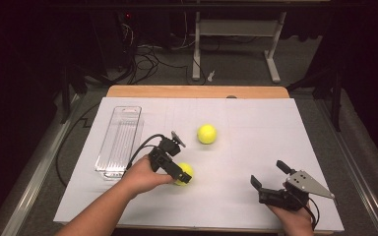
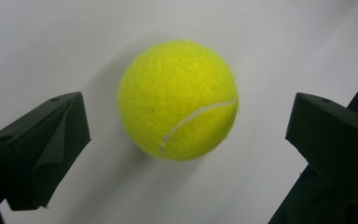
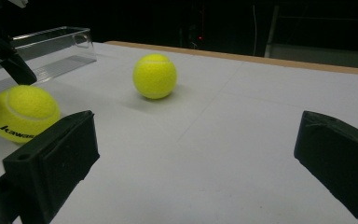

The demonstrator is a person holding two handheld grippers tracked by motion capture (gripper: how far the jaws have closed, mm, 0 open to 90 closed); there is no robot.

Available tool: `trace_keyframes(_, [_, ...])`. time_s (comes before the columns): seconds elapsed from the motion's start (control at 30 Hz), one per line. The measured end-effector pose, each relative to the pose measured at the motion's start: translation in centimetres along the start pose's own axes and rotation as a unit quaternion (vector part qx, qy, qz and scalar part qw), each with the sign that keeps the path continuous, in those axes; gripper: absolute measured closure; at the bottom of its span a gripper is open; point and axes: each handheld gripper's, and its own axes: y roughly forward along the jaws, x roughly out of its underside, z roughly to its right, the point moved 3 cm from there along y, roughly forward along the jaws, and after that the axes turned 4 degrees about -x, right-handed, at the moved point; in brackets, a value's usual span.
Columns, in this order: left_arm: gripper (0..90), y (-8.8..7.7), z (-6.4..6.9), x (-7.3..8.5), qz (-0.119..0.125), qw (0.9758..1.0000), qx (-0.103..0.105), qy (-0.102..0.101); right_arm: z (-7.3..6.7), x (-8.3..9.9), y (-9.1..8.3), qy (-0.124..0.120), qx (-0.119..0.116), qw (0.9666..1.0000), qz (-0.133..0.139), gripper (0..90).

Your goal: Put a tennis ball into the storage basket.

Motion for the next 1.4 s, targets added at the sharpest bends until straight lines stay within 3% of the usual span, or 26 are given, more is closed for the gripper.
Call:
trace_keyframes(0.37, [3.5, 1.2, 0.0, -0.1, -0.012, 0.9998, -0.016, 0.008, 0.0, 0.0, -0.1, 0.002, -0.001, 1.0000, 0.001, 0.3])
trace_keyframes(0.53, [4.8, 1.6, -0.3, 0.0, -0.013, 0.9997, -0.019, 0.001, 0.0, 0.0, -0.1, 0.002, 0.000, 1.0000, 0.002, 0.3])
trace_keyframes(1.4, [11.2, 1.9, -0.5, 0.1, -0.040, 0.9991, -0.008, -0.007, 0.1, 0.0, 0.0, 0.002, -0.001, 1.0000, 0.001, 0.3])
